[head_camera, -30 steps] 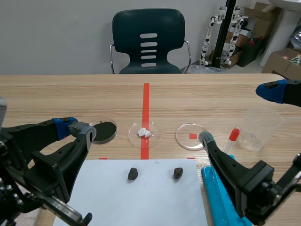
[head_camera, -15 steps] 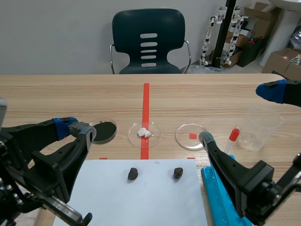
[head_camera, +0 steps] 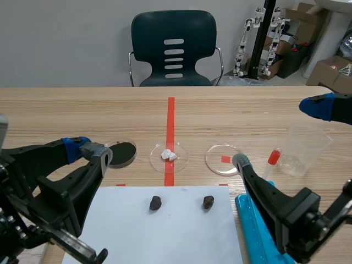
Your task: Lower the mineral onto the iron filings and hold still
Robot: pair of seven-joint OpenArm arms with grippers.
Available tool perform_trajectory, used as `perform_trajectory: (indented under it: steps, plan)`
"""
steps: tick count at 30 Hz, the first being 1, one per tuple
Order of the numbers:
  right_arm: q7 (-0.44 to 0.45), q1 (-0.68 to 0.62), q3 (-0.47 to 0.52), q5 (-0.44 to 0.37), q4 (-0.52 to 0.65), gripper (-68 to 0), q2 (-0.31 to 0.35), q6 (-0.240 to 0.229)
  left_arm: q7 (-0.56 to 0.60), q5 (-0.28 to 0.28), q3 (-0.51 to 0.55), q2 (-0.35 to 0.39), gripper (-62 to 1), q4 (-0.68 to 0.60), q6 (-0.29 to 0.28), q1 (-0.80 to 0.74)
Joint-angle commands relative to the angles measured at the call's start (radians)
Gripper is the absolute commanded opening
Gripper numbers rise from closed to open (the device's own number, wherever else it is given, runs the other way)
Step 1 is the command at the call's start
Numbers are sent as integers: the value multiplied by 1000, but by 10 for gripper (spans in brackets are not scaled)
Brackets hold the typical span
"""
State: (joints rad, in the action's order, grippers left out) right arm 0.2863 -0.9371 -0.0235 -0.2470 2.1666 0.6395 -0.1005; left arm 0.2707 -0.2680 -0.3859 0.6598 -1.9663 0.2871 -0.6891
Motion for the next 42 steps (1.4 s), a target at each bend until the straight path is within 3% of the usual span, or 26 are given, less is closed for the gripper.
perform_trajectory:
  steps: [1,16,20,29,33,42]
  plan:
    - [15,9,8,-7,18,4,-2,3,17,3,-1,-3,-468,-11,2,3]
    - [15,9,8,-7,18,4,-2,3,13,-2,-1,-4,-468,-11,3,9]
    - [14,9,8,-7,18,4,-3,3,-146,-35,0,-33,-468,-11,-2,44]
    - [15,9,8,-7,18,4,-3,3,-501,-35,0,-122,-468,10,-29,253]
    - [15,9,8,-7,18,4,-3,3,-624,-36,0,-184,-468,104,-56,376]
    - [15,9,8,-7,18,4,-3,3,-775,-75,0,-289,-468,367,-150,592]
